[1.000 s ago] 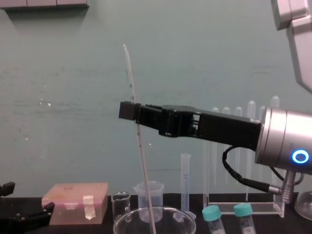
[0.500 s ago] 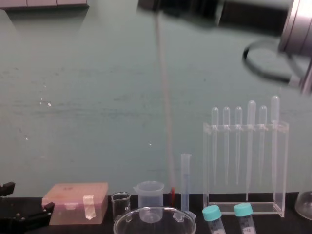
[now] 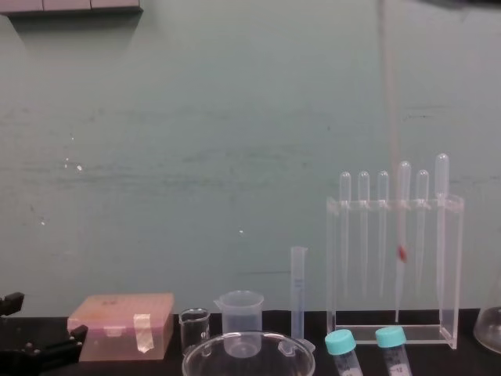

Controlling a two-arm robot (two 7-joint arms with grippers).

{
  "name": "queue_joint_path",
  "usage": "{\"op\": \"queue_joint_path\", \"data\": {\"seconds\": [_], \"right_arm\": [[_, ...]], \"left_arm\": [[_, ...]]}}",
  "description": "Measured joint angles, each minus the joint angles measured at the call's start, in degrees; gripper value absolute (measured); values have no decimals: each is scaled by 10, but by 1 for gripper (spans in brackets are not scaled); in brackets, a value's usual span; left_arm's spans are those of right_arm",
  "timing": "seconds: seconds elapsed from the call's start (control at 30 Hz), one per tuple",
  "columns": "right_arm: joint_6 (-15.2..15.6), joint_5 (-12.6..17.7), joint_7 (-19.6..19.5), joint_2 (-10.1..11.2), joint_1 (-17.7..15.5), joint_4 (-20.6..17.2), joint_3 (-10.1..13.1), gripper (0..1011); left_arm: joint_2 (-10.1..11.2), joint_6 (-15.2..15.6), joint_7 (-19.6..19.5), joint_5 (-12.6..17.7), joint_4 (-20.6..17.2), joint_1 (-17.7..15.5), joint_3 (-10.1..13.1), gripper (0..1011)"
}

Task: Hold the thermometer with one hand and immerse one end into the beaker, then reinsert it into the test tube rack.

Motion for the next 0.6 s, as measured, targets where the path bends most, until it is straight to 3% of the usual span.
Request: {"op": "queue_joint_path", "data": {"seconds": [0.27, 0.6], "right_arm": [[-20, -9, -21, 29, -78, -20, 30, 56], [-42, -6, -9, 27, -146, -23, 39, 56]], "left_arm": [[0, 0, 0, 0, 0, 0, 0, 1008], [0, 0, 0, 0, 0, 0, 0, 1008]]}}
